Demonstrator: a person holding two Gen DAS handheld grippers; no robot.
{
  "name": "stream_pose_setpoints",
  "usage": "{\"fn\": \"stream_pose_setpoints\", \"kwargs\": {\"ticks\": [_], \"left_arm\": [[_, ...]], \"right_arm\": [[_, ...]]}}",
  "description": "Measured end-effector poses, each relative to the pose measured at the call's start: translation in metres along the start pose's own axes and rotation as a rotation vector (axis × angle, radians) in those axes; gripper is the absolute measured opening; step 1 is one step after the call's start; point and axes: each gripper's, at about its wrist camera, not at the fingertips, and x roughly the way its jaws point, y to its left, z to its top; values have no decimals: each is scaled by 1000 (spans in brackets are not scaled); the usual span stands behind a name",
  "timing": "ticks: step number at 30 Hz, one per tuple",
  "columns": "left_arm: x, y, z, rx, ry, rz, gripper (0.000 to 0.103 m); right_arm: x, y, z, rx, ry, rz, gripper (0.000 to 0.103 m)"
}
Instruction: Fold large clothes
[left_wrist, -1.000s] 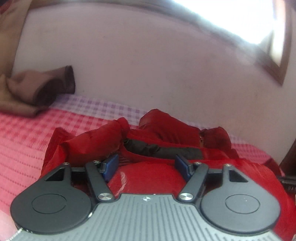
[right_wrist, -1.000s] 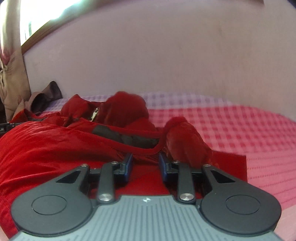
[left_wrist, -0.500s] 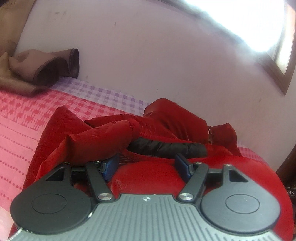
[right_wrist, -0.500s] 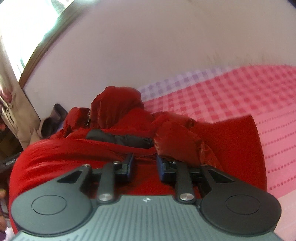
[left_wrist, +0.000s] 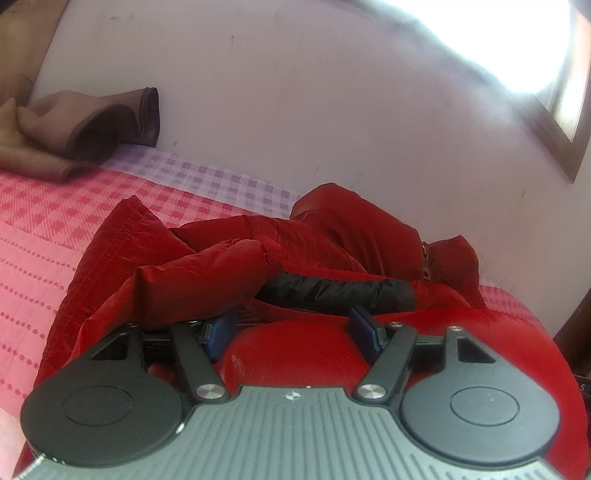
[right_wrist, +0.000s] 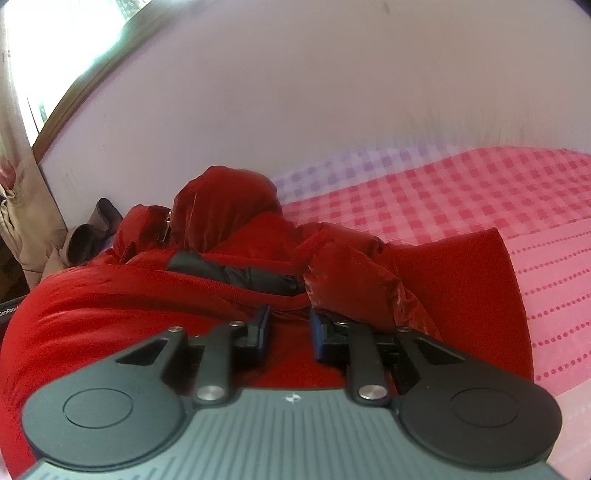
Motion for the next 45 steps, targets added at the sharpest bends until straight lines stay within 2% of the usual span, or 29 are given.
{"fn": "stream_pose_setpoints", "kwargs": {"ticks": [6,19,21,23,25,27,29,34,38,40,45], "left_arm": [[0,-5,-2,16,-5,17,69],[-12,-11,0,62,-5,40,68],[-20,-8,6,47,-27,40,62],[-25,-2,17,18,-52,33,61],[-24,0,27,49,-64,57,60],[-16,1,32,98,-45,92,53],[-6,6,33,117,-17,130,38],[7,25,21,73,10,133,28],[10,49,12,-38,15,95,18],[10,58,9,-76,18,79,16],[7,53,2,-33,7,100,16]], "right_arm": [[-5,0,-2,5,-21,6,20],[-5,13,-3,-67,-24,-54,20],[-6,13,-4,-64,-26,-53,20],[-7,13,-4,-67,-31,-57,20],[-8,15,-5,-67,-36,-60,20],[-8,14,-5,-65,-38,-58,20],[-9,14,-5,-60,-39,-54,20],[-10,13,-5,-56,-41,-52,20],[-11,13,-6,-53,-44,-47,20],[-11,12,-6,-53,-43,-46,20],[-9,11,-4,-57,-31,-44,20]]}}
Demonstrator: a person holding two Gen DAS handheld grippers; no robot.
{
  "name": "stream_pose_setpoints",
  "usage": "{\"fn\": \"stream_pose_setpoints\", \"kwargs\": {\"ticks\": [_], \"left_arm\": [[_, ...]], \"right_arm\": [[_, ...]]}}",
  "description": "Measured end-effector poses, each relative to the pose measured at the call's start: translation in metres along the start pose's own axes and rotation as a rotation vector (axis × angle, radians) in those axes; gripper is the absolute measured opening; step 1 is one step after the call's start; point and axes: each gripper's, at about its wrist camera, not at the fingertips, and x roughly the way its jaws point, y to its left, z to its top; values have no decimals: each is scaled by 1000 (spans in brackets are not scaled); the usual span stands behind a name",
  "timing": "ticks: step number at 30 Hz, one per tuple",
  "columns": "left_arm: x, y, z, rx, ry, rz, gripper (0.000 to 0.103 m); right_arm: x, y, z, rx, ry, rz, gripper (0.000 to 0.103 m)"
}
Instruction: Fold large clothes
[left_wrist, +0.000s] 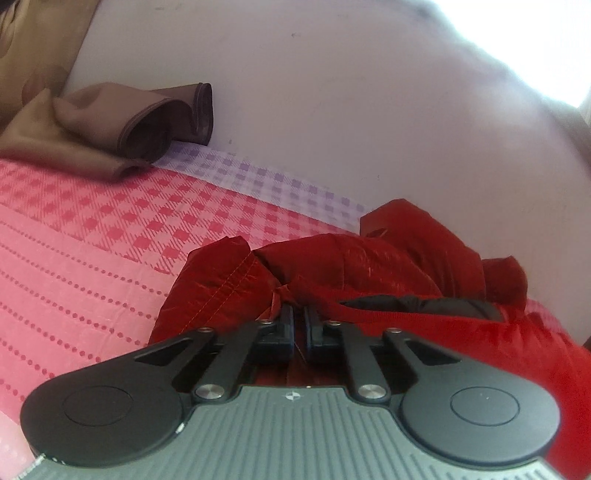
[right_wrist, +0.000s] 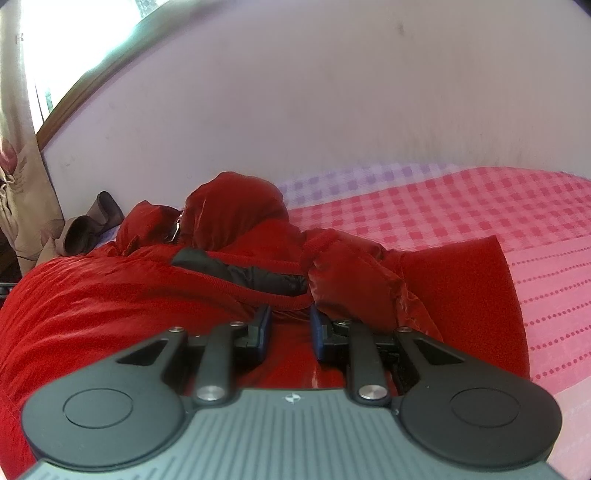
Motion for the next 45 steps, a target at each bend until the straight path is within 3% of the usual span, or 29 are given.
{"fn": "stream_pose_setpoints", "kwargs": {"ticks": [12,45], "left_arm": [[-2,-3,-2,33,-18,16,16],[-6,-10,-4,118,-35,54,15]], "right_arm": [[2,17,-1,-96,-3,-91,20],[-5,28,-6,-121,-48,-155,22]]}}
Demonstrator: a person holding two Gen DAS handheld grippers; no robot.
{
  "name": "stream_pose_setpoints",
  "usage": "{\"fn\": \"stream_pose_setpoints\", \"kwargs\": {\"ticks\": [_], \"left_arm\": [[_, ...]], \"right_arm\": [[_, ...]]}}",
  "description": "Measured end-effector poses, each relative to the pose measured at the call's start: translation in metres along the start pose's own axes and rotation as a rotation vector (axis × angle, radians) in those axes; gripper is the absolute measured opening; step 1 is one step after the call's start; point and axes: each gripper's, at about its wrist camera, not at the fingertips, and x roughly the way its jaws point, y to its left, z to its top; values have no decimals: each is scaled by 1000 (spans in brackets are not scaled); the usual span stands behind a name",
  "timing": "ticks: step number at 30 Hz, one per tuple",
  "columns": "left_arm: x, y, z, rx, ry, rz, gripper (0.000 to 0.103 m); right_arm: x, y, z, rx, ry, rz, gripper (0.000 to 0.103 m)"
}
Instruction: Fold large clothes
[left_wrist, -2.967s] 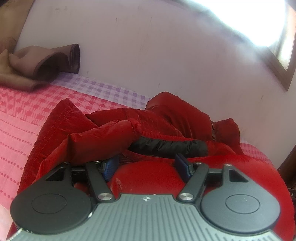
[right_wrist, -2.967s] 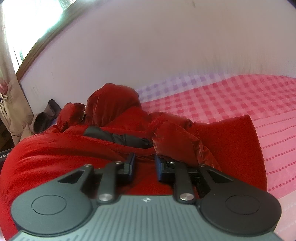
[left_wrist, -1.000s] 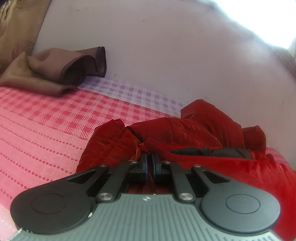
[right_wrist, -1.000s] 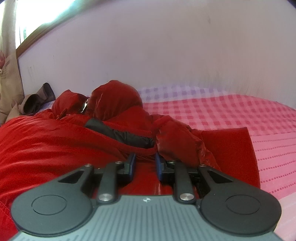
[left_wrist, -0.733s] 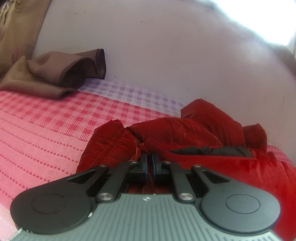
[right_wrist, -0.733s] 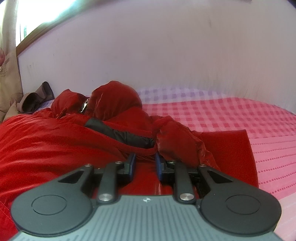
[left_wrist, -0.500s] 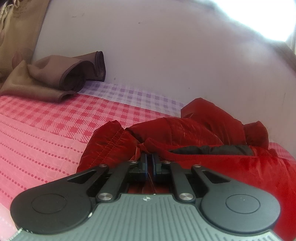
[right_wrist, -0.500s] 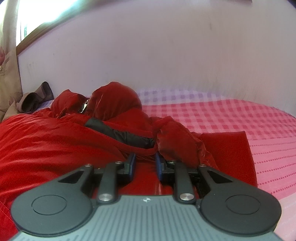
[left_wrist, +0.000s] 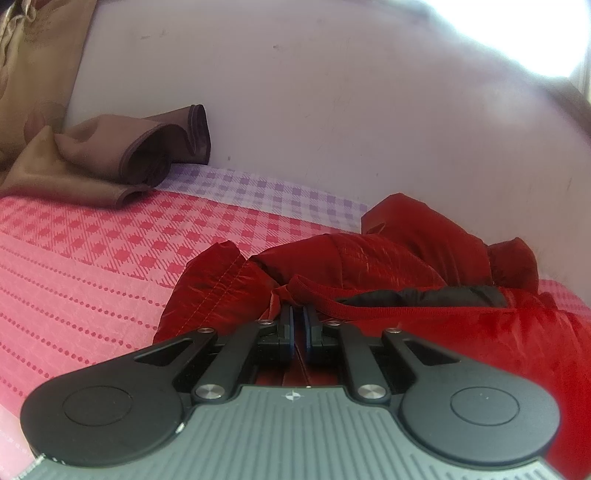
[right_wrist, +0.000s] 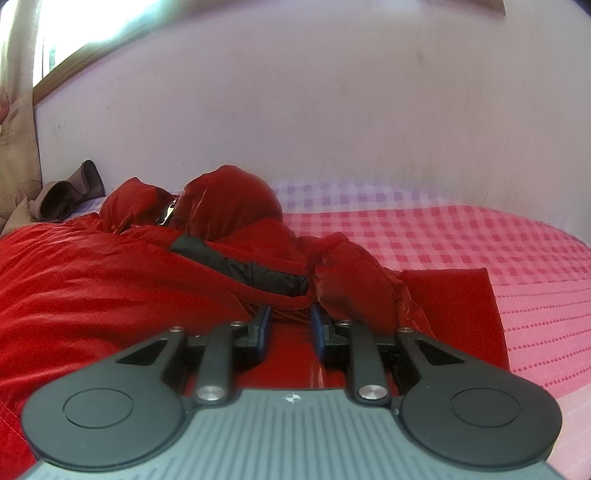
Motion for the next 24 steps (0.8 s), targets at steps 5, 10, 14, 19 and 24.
{"fn": "stream_pose_setpoints", "kwargs": {"ticks": [5,10,14,19,24], "left_arm": [[-1,-5,1,25,4,15,15],[-2,-7,2,42,7,25,14],[-3,-9,2,63,2,35,14],[-12,-16,4,113,-16,51,25],[-36,-27,7,178,-92,157,99]], "right_arm": [[0,-6,8,23,43,23,23],[-25,6,20,2,-7,-18,61],[-68,13,11,60,-157,27,92],[-98,28,-10,-23,-188,20,93],[-112,32,-25,-38,-179,29,93]]}}
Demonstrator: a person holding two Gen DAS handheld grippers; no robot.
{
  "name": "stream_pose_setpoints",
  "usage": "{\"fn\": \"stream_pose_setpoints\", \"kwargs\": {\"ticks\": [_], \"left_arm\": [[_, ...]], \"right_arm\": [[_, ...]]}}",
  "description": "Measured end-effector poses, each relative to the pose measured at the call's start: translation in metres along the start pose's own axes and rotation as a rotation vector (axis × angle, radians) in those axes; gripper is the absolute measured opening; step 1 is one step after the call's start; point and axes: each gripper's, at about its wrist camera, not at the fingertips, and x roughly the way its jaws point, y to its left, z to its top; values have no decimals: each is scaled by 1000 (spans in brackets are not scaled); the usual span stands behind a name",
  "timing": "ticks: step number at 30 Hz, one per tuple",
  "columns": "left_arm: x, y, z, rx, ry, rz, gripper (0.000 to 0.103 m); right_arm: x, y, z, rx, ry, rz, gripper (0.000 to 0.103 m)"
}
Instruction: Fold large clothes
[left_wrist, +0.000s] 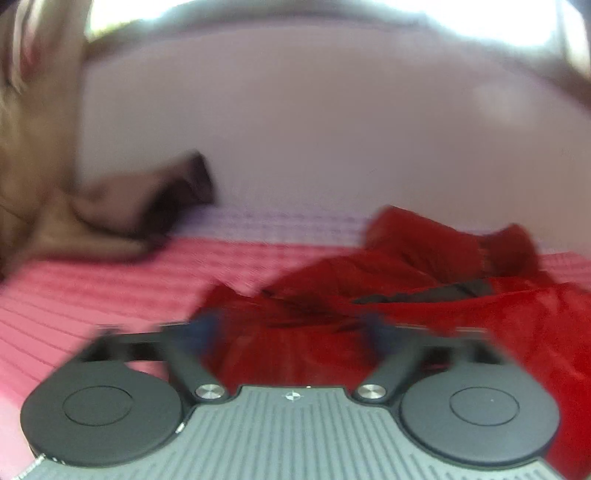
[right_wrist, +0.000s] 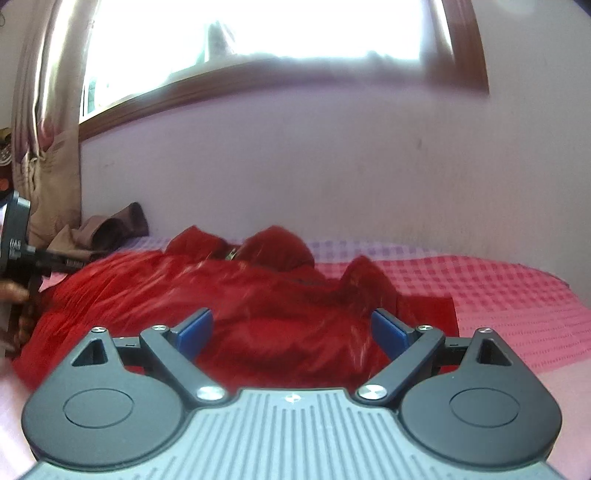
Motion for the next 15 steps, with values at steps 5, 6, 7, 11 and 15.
{"fn": "stream_pose_setpoints", "kwargs": {"ticks": [5,6,7,11,15], "left_arm": [[-19,3,8,67,-32,8,103],[-22,5,10,67,-34,10,103],[-25,7,11,70,-42,17,103],[-35,9,12,71,-45,28,103],[-38,10,12,87,-42,30,103]], "right_arm": [[-12,-4,-8,25,-5,-16,94],[-14,-4,-10,38,-2,-19,94],[-16,-5,-12,54,1,-17,94],[-23,-4,-16,71,-10,-21,94],[-27,-2,-19,58,-8,-22,94]]}}
